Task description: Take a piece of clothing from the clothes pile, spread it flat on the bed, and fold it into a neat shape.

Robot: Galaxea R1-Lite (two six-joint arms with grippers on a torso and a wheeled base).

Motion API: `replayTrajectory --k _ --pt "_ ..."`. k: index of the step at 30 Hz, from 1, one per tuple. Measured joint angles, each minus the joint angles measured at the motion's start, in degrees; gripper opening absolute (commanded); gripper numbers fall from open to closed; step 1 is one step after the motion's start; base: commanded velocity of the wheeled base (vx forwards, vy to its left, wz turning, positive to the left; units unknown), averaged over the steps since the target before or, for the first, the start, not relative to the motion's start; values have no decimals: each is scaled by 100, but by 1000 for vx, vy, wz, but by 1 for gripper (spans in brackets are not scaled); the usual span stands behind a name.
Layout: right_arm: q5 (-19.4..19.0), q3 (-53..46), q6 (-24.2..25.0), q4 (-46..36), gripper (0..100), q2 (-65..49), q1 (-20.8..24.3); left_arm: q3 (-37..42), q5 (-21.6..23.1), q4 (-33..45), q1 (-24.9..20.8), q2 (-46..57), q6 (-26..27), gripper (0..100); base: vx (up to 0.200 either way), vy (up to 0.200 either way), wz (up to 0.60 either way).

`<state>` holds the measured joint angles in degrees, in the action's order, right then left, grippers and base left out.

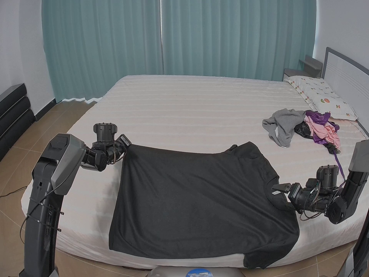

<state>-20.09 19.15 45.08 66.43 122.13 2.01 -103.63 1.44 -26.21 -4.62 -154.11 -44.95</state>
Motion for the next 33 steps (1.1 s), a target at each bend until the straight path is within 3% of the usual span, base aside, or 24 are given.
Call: replayTrajectory --k 8,21,26,33 --pt "61 841 -26 -282 100 232 -11 -574 -21 251 110 -35 59 0 0 0 0" --pt "261 3975 -145 -1921 100 1191 -6 -973 -43 427 138 -44 63 0 0 0 0" --pt "386 5099 -496 -2860 100 1660 11 -1015 -55 500 129 -44 63 0 0 0 0" --pt "931 6345 -983 -3170 100 2495 20 -1005 -233 591 112 -44 66 0 0 0 0"
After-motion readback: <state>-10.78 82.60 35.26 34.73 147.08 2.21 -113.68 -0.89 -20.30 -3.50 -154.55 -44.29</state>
